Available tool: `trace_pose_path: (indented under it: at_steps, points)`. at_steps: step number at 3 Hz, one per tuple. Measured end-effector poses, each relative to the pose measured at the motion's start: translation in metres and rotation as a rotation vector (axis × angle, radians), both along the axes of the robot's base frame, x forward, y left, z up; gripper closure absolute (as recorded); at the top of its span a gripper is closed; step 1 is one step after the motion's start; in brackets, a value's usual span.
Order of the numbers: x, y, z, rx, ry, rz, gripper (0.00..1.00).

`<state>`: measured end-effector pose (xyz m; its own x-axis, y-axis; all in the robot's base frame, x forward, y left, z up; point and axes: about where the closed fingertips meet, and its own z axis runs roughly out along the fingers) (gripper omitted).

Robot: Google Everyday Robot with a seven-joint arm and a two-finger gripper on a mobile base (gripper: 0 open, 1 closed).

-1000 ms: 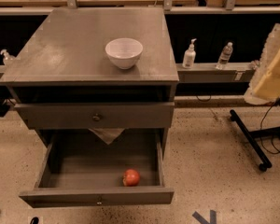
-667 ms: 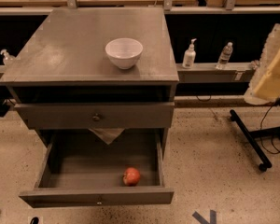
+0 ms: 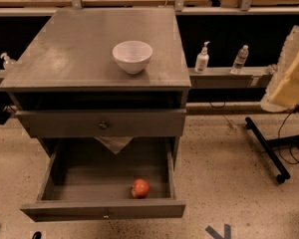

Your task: Pick apple from middle drawer and place on counter

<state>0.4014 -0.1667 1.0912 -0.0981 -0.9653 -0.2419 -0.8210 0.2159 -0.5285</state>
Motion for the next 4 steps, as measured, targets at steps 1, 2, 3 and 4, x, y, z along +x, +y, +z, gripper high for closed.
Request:
trace_pose_path:
  at_steps: [1, 2, 3, 4]
  points:
    - [0.000, 0.000, 0.000, 0.000, 0.000, 0.000, 0.00]
    - [0.000, 0.000, 0.000, 0.000, 0.000, 0.000, 0.00]
    - [0.012, 0.006, -0.036, -0.012, 0.065, 0.008, 0.00]
    - [0.036, 0.011, -0.151, -0.024, 0.259, 0.015, 0.00]
